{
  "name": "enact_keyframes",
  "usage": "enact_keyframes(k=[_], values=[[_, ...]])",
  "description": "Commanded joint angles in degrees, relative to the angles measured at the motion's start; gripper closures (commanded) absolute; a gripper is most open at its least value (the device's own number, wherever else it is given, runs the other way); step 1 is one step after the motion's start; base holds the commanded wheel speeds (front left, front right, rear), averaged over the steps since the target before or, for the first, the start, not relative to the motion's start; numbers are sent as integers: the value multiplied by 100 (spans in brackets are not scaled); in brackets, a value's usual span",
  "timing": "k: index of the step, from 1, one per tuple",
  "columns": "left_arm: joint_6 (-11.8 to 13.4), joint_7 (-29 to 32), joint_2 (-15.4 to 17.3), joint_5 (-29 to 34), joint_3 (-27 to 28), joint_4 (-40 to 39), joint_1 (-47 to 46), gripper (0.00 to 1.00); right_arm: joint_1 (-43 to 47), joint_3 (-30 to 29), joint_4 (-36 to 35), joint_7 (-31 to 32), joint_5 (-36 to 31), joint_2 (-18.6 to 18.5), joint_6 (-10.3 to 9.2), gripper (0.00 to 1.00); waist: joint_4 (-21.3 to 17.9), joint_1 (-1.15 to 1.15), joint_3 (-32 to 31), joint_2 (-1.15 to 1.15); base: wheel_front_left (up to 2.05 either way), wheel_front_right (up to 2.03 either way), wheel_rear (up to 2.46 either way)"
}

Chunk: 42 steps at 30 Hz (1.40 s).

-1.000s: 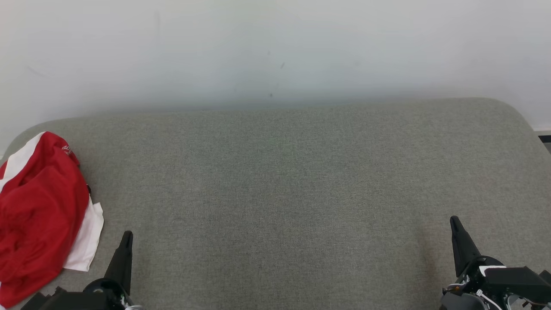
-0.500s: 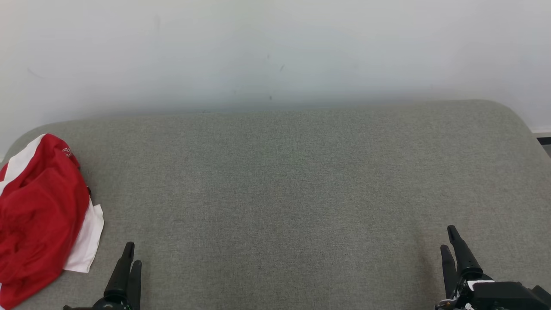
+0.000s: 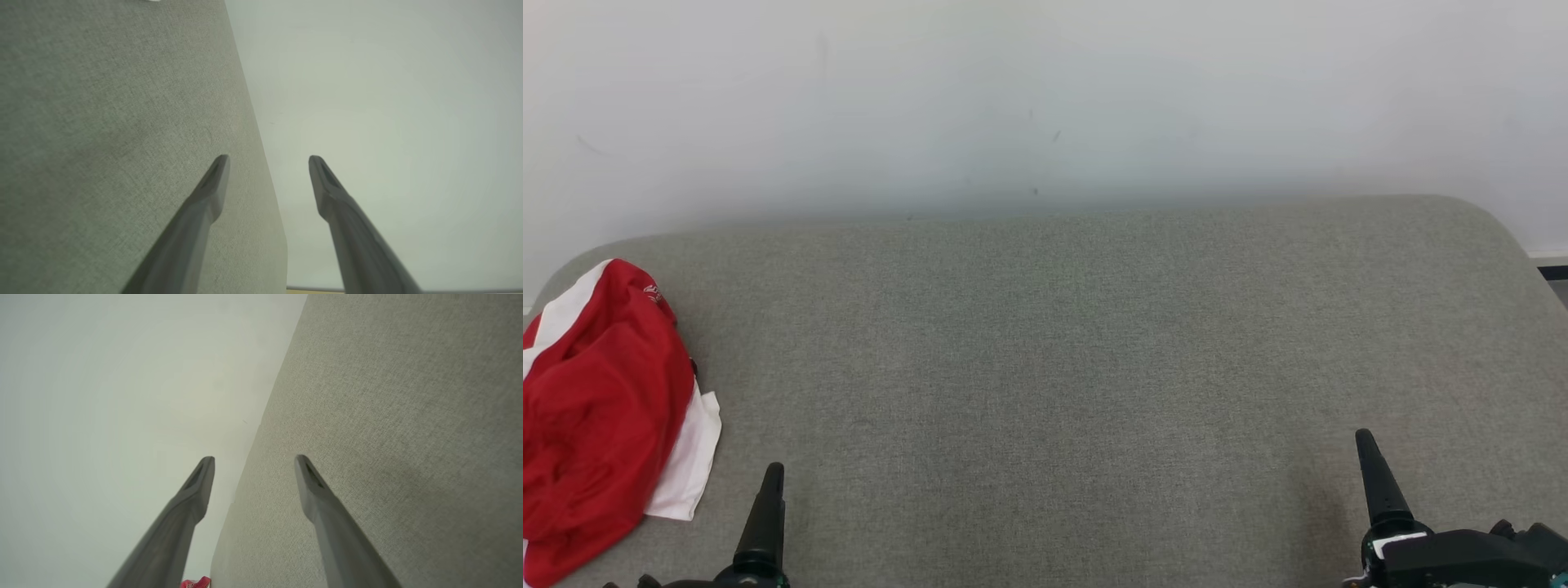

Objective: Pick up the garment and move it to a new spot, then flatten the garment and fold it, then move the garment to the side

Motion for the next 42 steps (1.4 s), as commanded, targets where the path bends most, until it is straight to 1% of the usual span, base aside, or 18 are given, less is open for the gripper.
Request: enact_keyframes(k=[1,6,24,25,38,42], values=[[24,-60,26,202,-36,-113,-37,0,-104,27,-56,-63,-284,-18,8,0,-1,0,-6,0,0,0,0],[112,-172,29,709,-127,-167,9,0,-109,68,-40,-177,-762,-19,9,0,-1,0,-23,0,0,0,0],[319,-536,40,2188,-390,-319,160,0,-42,212,40,-541,-2443,-23,11,0,-8,0,-105,0,0,0,0],[345,-580,41,2350,-413,-334,175,0,-20,227,74,-578,-2627,-24,11,0,-8,0,-117,0,0,0,0],[481,-779,47,3534,-554,-378,265,0,12,343,250,-787,-3579,-26,13,0,-18,0,-183,0,0,0,0],[558,-842,48,3930,-608,-380,300,0,2,375,304,-847,-3869,-27,13,0,-15,0,-206,0,0,0,0]])
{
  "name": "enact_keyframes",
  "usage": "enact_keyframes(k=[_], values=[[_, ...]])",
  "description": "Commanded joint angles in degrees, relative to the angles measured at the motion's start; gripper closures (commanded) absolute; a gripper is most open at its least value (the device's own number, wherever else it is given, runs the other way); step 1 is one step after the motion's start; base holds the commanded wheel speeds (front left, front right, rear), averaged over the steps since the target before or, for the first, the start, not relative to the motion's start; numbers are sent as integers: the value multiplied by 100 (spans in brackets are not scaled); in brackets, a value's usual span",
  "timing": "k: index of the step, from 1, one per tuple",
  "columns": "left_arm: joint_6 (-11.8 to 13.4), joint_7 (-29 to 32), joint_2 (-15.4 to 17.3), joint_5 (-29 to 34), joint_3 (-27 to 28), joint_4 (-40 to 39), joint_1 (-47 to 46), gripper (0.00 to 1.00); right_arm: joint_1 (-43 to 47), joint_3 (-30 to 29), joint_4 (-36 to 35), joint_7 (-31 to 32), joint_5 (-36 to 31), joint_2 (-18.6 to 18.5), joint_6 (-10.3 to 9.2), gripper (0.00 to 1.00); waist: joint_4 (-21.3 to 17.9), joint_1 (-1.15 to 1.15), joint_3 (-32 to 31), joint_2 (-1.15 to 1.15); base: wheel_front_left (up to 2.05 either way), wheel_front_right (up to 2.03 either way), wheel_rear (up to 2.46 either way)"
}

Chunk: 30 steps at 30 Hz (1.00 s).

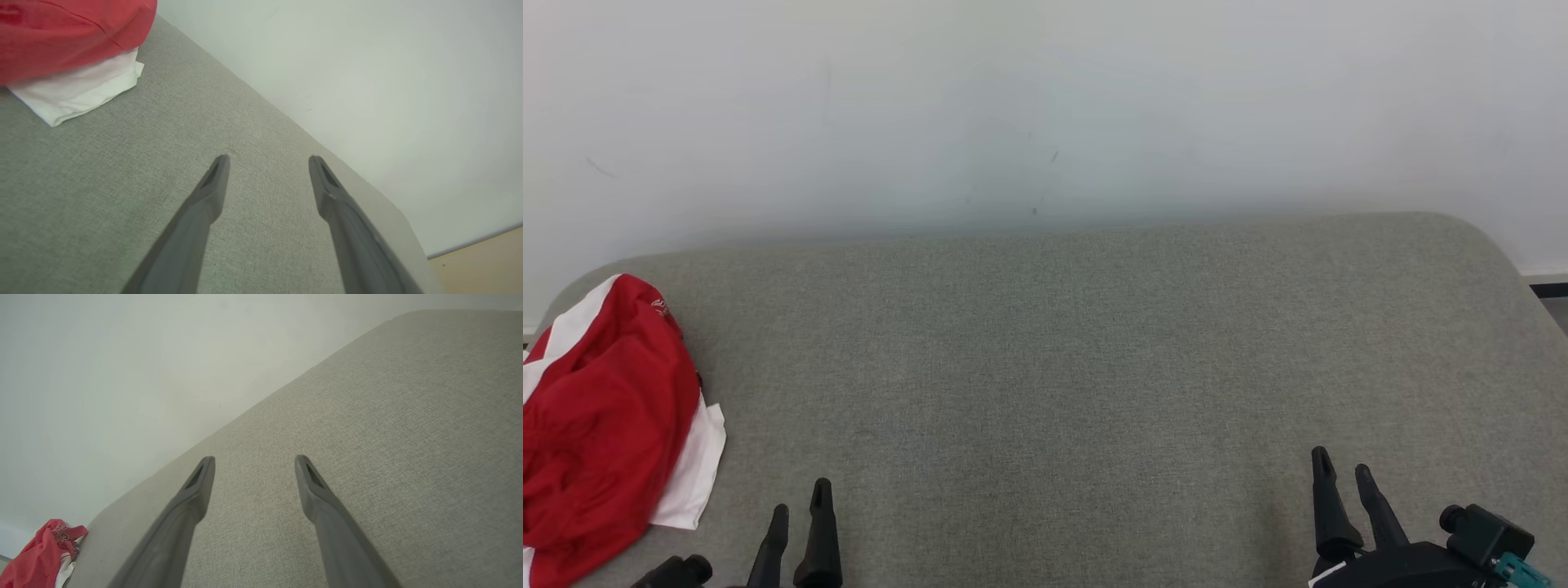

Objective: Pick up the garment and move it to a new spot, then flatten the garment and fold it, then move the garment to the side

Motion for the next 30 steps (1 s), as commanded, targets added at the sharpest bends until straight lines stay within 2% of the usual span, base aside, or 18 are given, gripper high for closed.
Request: enact_keyframes(k=[1,9,18,30], values=[[27,-50,33,166,-21,-66,22,0,-35,20,-19,-49,-149,-22,12,0,2,0,-5,0,0,0,0],[87,-169,37,889,-45,-67,39,0,-62,43,106,-169,-643,-23,13,0,14,0,-29,0,0,0,0],[-7,-295,39,1675,-125,-67,22,0,-118,83,234,-294,-1105,-25,15,0,14,0,-34,0,0,0,0],[75,-451,44,2384,-126,-137,56,0,-147,120,385,-446,-1666,-26,16,0,-12,0,-68,0,0,0,0]])
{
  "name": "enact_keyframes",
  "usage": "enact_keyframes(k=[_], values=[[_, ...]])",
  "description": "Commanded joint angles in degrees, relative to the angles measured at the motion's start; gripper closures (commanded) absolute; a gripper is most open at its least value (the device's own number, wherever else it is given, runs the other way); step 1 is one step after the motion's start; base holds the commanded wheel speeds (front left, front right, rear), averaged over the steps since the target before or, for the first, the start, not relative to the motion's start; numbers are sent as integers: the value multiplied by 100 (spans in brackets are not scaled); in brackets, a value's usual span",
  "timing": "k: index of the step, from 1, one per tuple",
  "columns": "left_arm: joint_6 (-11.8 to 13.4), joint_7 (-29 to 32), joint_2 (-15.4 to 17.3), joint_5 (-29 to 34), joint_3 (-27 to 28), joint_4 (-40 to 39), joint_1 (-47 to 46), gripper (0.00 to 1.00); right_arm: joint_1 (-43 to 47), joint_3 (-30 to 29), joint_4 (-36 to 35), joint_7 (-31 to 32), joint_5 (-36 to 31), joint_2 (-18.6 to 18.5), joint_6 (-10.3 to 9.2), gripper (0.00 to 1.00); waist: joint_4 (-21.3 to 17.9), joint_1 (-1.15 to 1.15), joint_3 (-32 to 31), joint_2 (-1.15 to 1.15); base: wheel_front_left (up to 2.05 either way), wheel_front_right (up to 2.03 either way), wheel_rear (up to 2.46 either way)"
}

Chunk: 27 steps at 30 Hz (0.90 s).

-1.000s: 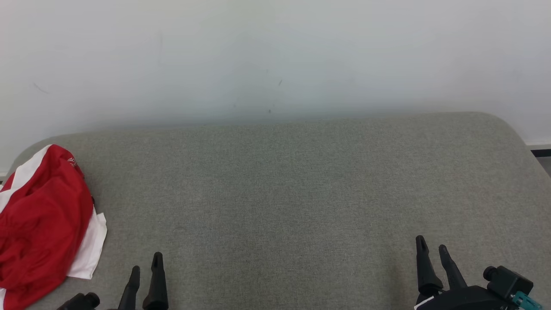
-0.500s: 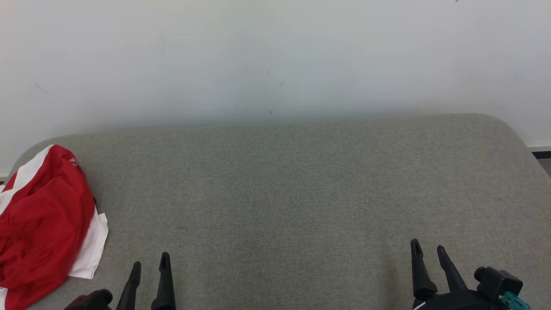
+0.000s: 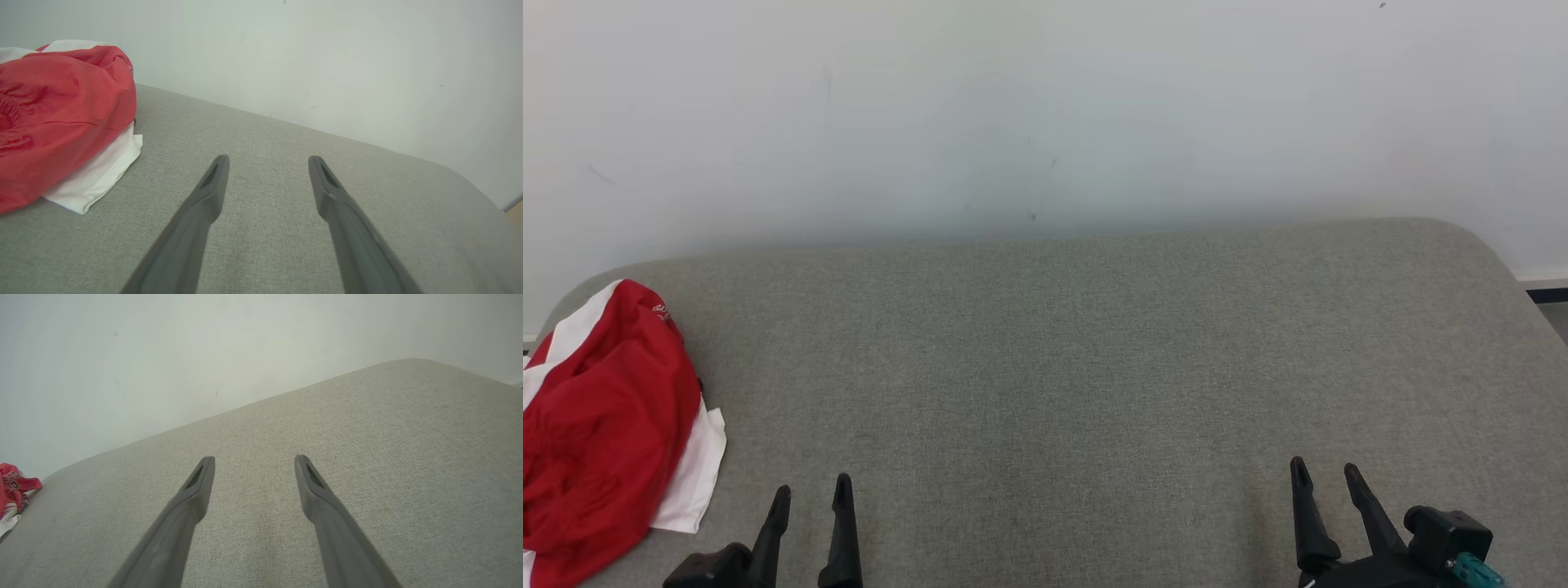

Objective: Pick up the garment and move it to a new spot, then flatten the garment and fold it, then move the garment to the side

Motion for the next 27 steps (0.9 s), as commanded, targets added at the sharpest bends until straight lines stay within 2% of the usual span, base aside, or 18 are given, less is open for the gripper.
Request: enact_keyframes(k=[1,16,27], values=[[34,-54,32,148,8,-50,14,0,-54,10,2,-48,-136,-21,16,0,0,0,-5,0,0,0,0],[20,-222,36,849,102,-15,-37,0,-118,59,71,-221,-889,-22,18,0,16,0,-72,0,0,0,0],[89,-333,39,990,75,-2,74,0,-84,143,101,-326,-1208,-23,19,0,26,0,-170,0,0,0,0]])
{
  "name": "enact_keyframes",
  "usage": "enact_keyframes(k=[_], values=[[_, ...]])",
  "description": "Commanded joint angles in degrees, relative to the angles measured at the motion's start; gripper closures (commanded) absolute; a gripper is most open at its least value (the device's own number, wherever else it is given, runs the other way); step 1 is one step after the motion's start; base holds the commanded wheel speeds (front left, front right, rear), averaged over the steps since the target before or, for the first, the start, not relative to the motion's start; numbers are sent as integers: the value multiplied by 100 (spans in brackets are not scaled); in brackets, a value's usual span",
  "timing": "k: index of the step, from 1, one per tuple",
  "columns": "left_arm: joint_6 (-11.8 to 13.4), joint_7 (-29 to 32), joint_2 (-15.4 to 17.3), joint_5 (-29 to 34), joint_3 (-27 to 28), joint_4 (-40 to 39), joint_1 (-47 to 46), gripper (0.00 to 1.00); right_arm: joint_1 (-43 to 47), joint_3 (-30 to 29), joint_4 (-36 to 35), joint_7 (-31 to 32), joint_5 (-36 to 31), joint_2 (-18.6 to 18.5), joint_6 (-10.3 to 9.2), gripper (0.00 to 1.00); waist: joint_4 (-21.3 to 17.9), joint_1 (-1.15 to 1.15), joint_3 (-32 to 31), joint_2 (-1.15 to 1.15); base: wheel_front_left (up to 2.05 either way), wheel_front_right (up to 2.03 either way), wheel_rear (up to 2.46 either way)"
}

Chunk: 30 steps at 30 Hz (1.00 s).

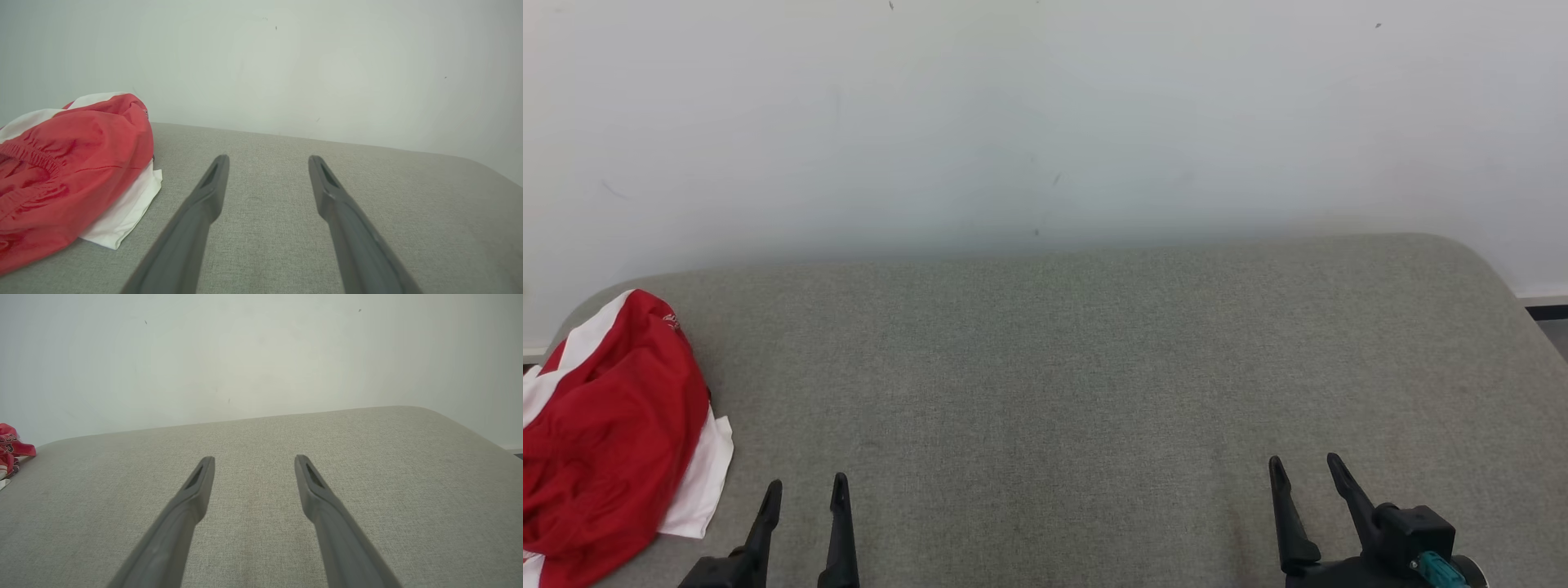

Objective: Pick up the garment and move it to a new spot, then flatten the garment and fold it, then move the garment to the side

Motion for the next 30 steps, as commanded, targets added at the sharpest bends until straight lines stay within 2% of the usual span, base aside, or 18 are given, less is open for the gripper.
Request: enact_keyframes(k=[1,20,25,30], values=[[37,-44,32,79,3,4,63,0,5,22,8,-40,-127,-19,18,0,2,0,-19,0,0,0,0],[4,-56,32,83,46,91,124,0,121,-11,-88,-2,-156,-18,18,0,19,0,-49,0,0,0,0],[-4,-56,33,108,49,117,68,0,164,-28,-121,-7,-149,-17,18,0,201,0,-32,0,0,0,0],[-13,-56,33,172,72,108,70,0,187,-26,-122,-14,-90,-16,18,0,589,0,-18,0,0,0,0]])
